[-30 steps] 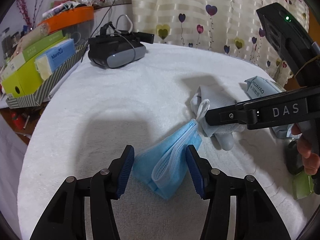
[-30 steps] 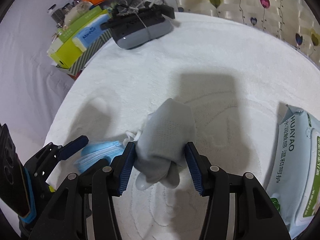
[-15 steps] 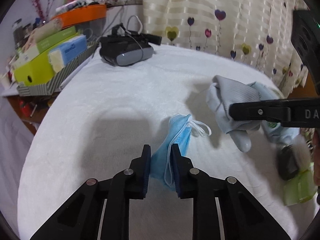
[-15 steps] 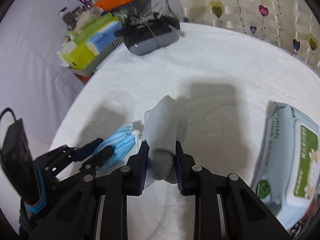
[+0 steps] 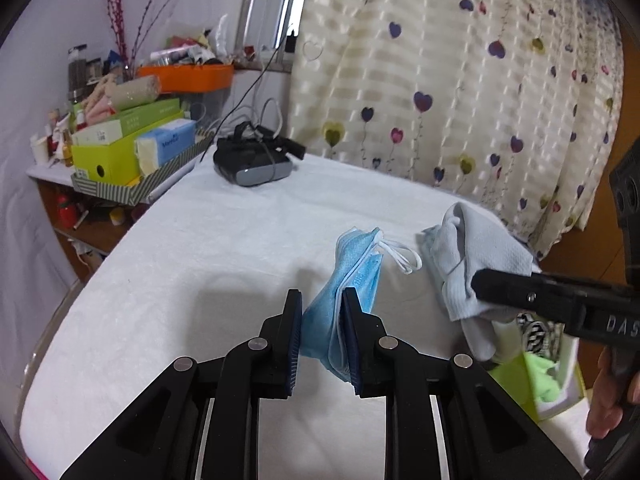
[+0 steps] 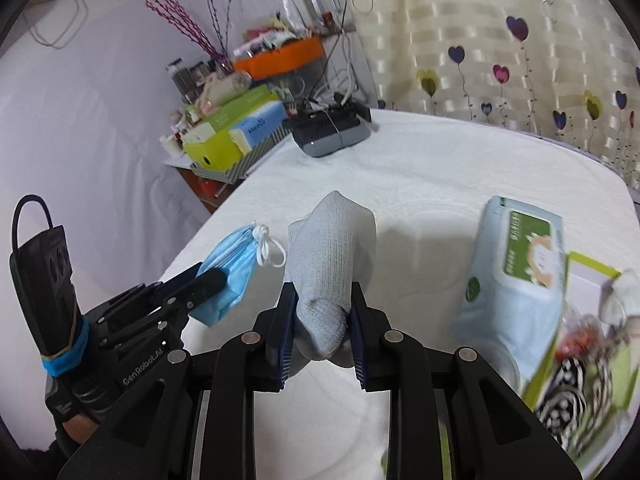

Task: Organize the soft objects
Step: 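Grasp the blue face mask with the left gripper while the right grasps the grey sock, then carry the blue mask in the left gripper and grey sock in the right over the box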

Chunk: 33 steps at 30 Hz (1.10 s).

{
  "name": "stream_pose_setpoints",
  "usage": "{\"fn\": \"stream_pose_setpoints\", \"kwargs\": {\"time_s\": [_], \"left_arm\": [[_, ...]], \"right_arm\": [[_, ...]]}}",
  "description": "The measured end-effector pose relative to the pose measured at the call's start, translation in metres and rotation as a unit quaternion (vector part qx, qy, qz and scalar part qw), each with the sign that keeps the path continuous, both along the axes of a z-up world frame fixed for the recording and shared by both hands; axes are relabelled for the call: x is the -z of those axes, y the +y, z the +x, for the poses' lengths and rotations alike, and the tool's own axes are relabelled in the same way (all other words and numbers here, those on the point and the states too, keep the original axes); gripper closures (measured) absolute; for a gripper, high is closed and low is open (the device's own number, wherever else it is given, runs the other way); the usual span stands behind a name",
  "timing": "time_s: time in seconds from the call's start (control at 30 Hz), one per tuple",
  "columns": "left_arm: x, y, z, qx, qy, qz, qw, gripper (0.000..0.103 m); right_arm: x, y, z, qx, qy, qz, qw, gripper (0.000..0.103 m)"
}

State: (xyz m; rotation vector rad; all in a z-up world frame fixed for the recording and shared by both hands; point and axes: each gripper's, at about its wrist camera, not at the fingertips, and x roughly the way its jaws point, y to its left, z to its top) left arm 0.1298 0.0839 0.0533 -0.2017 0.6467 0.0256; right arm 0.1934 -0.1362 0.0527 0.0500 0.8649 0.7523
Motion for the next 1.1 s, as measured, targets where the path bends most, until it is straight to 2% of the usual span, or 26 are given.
{"fn": "stream_pose_setpoints", "kwargs": {"time_s": [0.33,0.53,0.7,1.1], "left_arm": [[-0.019,-0.034,-0.037,0.014,-0.032,0.004,0.9994,0.084],[-0.029,-0.049,-0.048,0.032,-0.051,-0.013,0.9981,0.084],[-0.036,-0.067,-0.052,0.058,-0.055,-0.01,0.9968,0.084],[-0.034,-0.111,-0.06,0.109,-0.053,-0.018,0.9924,0.084]], "right_arm": [[-0.014,-0.039,-0.043,0.017,-0.032,0.022,0.999,0.078],[-0.026,-0.066,-0.06,0.04,-0.054,0.031,0.997,0.078],[-0.031,-0.089,-0.076,0.06,-0.075,0.033,0.995,0.078],[-0.022,-0.13,-0.096,0.098,-0.082,0.03,0.991,0.078]]}}
